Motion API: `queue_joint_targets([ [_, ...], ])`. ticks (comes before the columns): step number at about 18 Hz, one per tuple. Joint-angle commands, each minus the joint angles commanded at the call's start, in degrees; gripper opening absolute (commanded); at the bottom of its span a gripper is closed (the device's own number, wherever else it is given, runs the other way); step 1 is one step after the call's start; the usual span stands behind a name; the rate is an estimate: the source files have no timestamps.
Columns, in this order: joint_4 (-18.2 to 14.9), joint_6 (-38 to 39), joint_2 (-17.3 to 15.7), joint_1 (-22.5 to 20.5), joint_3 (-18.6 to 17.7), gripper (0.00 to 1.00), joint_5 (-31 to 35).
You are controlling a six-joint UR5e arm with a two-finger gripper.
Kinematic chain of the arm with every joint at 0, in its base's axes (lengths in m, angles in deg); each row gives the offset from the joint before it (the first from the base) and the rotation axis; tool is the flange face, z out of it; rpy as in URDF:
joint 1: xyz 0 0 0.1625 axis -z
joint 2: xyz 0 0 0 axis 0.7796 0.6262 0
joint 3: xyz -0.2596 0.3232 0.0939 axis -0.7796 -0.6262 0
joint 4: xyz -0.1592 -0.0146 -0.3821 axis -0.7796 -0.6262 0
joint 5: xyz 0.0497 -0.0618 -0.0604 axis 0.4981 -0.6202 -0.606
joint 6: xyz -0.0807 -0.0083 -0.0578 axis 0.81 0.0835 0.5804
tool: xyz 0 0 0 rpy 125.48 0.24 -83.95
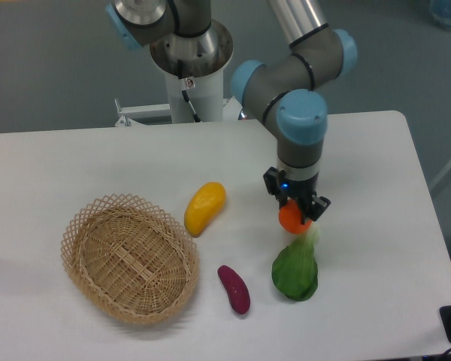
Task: Place the orange on the table
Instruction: 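Carry the orange toward the mango and lower it to the table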
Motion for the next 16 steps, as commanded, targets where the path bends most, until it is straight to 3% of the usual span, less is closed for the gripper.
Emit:
queue_joint_targets([
  [6, 0.09, 1.75, -0.7, 4.04, -1.85, 0.47, 1.49],
  [16, 0.09, 2.37, -0.18, 5.54, -1.85, 0.67, 2.55],
])
